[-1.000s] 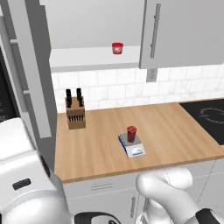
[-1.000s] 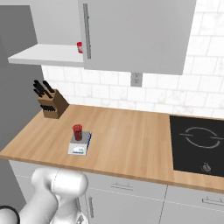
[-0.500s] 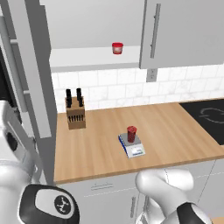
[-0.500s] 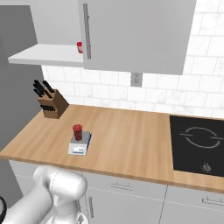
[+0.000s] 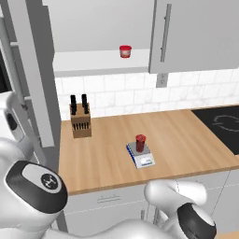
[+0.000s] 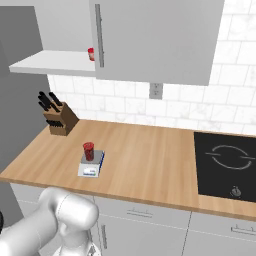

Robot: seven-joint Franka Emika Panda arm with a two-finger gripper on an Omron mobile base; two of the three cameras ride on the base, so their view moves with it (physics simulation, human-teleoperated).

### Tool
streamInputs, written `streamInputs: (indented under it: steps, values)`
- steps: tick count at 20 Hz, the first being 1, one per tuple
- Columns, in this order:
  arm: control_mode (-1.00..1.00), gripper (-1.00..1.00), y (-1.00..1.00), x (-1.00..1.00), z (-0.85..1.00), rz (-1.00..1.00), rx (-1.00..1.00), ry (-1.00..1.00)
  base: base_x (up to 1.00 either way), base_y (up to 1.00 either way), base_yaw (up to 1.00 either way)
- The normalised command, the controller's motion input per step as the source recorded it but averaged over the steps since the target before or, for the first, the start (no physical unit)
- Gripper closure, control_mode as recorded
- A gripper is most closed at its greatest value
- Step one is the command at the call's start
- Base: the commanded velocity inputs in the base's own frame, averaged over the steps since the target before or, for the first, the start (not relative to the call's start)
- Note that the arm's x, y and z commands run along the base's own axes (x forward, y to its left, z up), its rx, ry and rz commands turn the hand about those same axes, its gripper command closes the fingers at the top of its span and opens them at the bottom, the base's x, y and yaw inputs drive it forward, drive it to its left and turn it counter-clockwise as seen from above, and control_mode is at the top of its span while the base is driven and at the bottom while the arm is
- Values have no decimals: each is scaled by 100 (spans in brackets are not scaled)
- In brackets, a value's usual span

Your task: Pick the yogurt and place it on the digital scale for weighing, and close the cabinet.

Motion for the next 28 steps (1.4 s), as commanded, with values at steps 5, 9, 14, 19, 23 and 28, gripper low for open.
streamInputs:
  steps: [5,9,14,19,23,28]
  values:
    - [-100,-100,-17,78,-14,-6,-1,10,0,0,0]
    - [-100,-100,-88,91,0,-5,4,6,0,0,0]
    - [-100,-100,-100,83,-1,-6,7,1,0,0,0]
    - [-100,-100,-100,81,-4,-6,6,0,0,0,0]
    - [-100,-100,-100,88,-5,-5,6,0,0,0,0]
    - [-100,-100,-88,96,-1,-2,6,0,0,0,0]
